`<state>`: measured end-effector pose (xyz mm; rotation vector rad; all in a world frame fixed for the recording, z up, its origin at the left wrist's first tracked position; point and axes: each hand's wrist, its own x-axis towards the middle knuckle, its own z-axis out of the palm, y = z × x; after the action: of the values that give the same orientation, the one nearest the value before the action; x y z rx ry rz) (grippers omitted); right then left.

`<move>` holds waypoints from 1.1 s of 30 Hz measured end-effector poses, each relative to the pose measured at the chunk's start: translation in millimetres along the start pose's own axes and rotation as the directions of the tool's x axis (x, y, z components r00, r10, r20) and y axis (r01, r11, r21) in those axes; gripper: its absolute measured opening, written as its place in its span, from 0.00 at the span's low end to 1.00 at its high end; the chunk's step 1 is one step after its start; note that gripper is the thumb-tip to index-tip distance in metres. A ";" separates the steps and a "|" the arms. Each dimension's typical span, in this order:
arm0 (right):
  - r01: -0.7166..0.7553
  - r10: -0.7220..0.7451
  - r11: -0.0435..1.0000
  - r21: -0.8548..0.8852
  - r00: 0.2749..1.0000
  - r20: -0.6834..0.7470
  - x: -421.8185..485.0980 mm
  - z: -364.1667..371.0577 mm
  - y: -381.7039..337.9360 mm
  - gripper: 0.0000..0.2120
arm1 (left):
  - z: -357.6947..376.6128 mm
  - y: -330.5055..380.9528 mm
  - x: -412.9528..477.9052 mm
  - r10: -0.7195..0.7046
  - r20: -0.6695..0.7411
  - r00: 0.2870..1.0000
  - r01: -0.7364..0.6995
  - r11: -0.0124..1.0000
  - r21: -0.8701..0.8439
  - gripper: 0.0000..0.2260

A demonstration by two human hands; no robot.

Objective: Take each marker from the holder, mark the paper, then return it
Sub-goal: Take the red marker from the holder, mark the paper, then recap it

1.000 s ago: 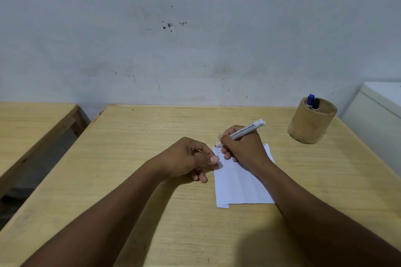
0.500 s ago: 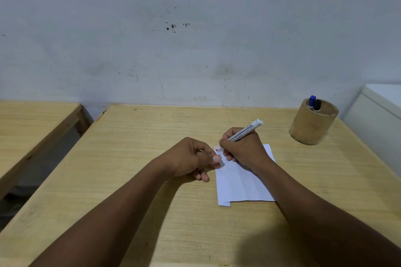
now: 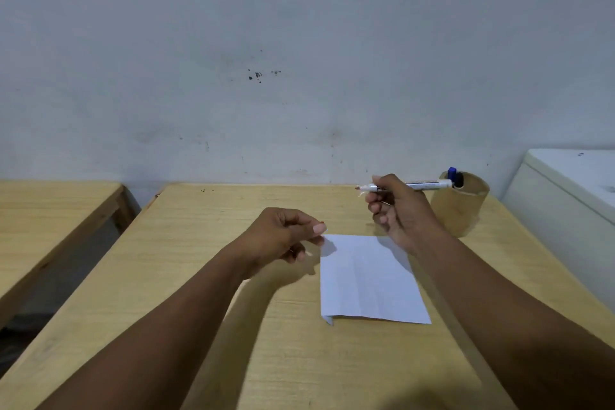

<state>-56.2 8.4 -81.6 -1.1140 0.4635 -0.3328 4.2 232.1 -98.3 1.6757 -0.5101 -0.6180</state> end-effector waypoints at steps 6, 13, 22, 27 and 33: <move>-0.003 0.013 0.999 -0.042 0.973 0.229 -32.8 -14.6 -40.5 0.06 | 17.0 47.5 14.2 0.068 0.037 0.997 -0.065 0.994 -0.084 0.10; 0.109 -0.097 0.992 -0.059 0.978 0.184 -52.6 -28.2 -53.0 0.08 | 48.9 70.6 20.9 0.110 0.102 0.989 -0.100 0.990 -0.095 0.11; 0.140 -0.128 0.989 -0.054 0.973 0.193 -50.0 -45.4 -43.8 0.09 | 73.3 78.6 29.4 0.169 0.072 0.983 -0.170 0.985 0.011 0.09; 0.080 -0.083 0.996 0.025 0.985 0.154 -43.8 -49.4 -42.6 0.10 | 84.0 83.5 39.3 0.204 0.019 0.979 -0.205 0.978 0.037 0.10; 0.187 -0.186 0.982 -0.002 0.979 -0.083 -28.5 -63.8 -69.9 0.20 | 91.5 107.7 50.1 0.283 -0.053 0.958 -0.281 0.959 0.044 0.06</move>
<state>-115.3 -56.1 -35.6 -1.1438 0.4316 -0.5459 -16.8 111.7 -11.4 1.6112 -0.7067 -0.3515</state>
